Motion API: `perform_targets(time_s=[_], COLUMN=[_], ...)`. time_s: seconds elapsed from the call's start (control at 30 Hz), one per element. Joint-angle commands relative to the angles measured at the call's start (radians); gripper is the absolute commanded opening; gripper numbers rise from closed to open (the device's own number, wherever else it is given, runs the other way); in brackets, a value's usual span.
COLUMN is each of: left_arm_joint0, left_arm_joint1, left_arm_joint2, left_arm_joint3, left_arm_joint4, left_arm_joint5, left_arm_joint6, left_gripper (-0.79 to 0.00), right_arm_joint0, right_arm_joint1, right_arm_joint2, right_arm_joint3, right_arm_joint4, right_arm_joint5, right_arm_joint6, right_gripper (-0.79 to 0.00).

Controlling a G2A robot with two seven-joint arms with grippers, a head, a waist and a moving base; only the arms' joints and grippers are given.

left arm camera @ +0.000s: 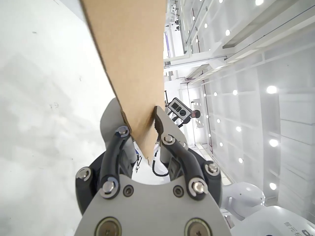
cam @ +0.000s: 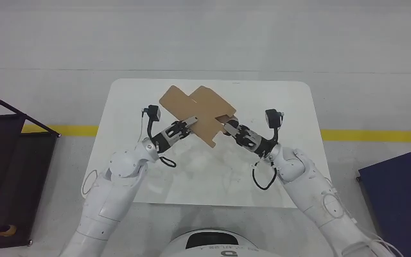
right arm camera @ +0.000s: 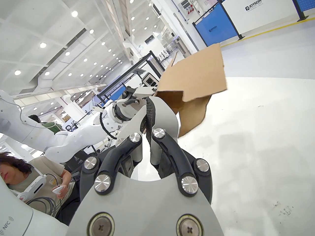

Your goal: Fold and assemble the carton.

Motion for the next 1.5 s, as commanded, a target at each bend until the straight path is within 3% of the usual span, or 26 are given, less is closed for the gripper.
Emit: perform_targets(time_s=[0.0,0.13,0.17,0.2,0.53,0.63,0.93,1.2,1.33,1.4,1.47], left_arm_joint0=[0.005,0.021,0.026,0.030,0.054,0.050,0.053,0.010,-0.043,-0.067,-0.083], left_arm_joint1=[0.001,0.003,0.003,0.003,0.013,0.026,0.025,0.011,0.009,0.010,0.013], left_arm_joint2=[0.000,-0.001,-0.002,-0.005,-0.085,-0.122,-0.119,-0.148,-0.192,-0.205,-0.205], left_arm_joint3=[-0.009,-0.029,-0.034,-0.038,-0.035,-0.054,-0.055,0.014,0.099,0.141,0.154], left_arm_joint4=[0.038,0.086,0.091,0.098,0.109,0.271,0.253,-0.336,-0.666,-0.767,-0.771], left_arm_joint5=[-0.008,-0.017,-0.019,-0.020,-0.025,-0.043,-0.037,0.189,0.413,0.515,0.545], left_arm_joint6=[0.018,0.057,0.068,0.081,0.133,0.112,0.114,-0.038,-0.149,-0.189,-0.218], left_gripper=[-0.785,-0.785,-0.785,-0.785,-0.785,-0.785,-0.785,-0.785,-0.785,-0.785,-0.785], right_arm_joint0=[0.000,-0.001,-0.001,-0.002,-0.030,-0.055,-0.055,-0.055,-0.055,-0.055,-0.063], right_arm_joint1=[-0.001,-0.002,-0.003,-0.003,0.012,0.021,0.021,0.021,0.021,0.021,0.020], right_arm_joint2=[-0.001,0.001,0.001,0.001,0.081,0.113,0.113,0.113,0.113,0.113,0.091], right_arm_joint3=[0.000,0.001,0.000,-0.001,-0.015,-0.037,-0.037,-0.037,-0.037,-0.037,-0.042], right_arm_joint4=[-0.002,-0.006,-0.005,-0.006,0.049,0.095,0.095,0.095,0.095,0.095,0.122], right_arm_joint5=[0.001,0.010,0.013,0.016,-0.037,-0.053,-0.053,-0.053,-0.053,-0.053,-0.037], right_arm_joint6=[0.001,0.000,-0.001,0.000,-0.011,-0.007,-0.007,-0.007,-0.007,-0.007,0.016], right_gripper=[-0.785,-0.785,-0.437,0.000,0.000,0.000,0.000,0.000,0.000,0.000,0.000])
